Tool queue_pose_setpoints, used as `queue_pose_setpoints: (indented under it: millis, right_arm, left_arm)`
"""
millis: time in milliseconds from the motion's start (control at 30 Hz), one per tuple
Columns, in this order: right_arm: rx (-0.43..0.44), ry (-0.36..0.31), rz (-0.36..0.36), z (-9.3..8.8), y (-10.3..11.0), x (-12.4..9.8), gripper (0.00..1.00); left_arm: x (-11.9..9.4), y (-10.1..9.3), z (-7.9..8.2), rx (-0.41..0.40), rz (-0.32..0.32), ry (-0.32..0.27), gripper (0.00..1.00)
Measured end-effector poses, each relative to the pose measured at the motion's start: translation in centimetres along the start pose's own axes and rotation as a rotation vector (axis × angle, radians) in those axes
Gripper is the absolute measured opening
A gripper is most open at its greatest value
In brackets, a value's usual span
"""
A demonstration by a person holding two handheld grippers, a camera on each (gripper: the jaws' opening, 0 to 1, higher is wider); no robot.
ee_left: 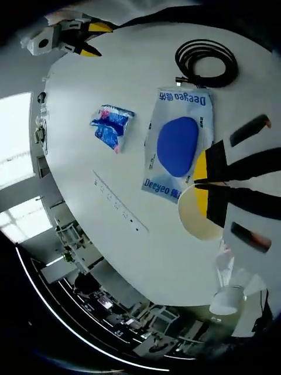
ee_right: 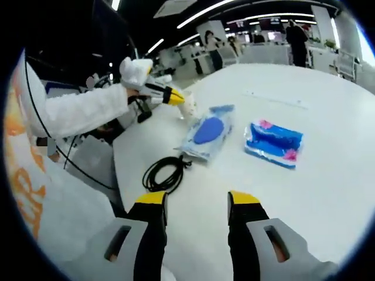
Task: Arrange the tabletop items into an orderly group along one side of the table until the central work area is clear of visible clutter.
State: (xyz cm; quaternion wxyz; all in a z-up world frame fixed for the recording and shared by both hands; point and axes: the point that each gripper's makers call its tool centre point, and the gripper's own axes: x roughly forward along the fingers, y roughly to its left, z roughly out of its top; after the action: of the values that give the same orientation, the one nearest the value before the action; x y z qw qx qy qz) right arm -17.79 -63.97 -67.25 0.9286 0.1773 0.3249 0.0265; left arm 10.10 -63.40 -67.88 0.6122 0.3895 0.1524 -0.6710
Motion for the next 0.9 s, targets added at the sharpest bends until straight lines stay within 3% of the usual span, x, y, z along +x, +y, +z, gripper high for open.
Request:
queue_pose_setpoints:
  millis: [100,300,900]
  right_arm:
    - [0.01,0.006,-0.001,0.0,-0.1,0.2,0.39]
    - [0.021,0.026,0.002,-0.1,-0.2,0.7,0.39]
    - [0.012,0.045,0.047,1.0,0.4,2.2,0.39]
  left_arm:
    - [0.6,-0.1,-0.5,-0.042,-0.013,0.002,0.0]
    - [1.4,0.5,-1.4,-0.042,0.003,0.022,0.0]
    - [1.5,1.1,-1.5,-0.104,0.025,0.037,0.0]
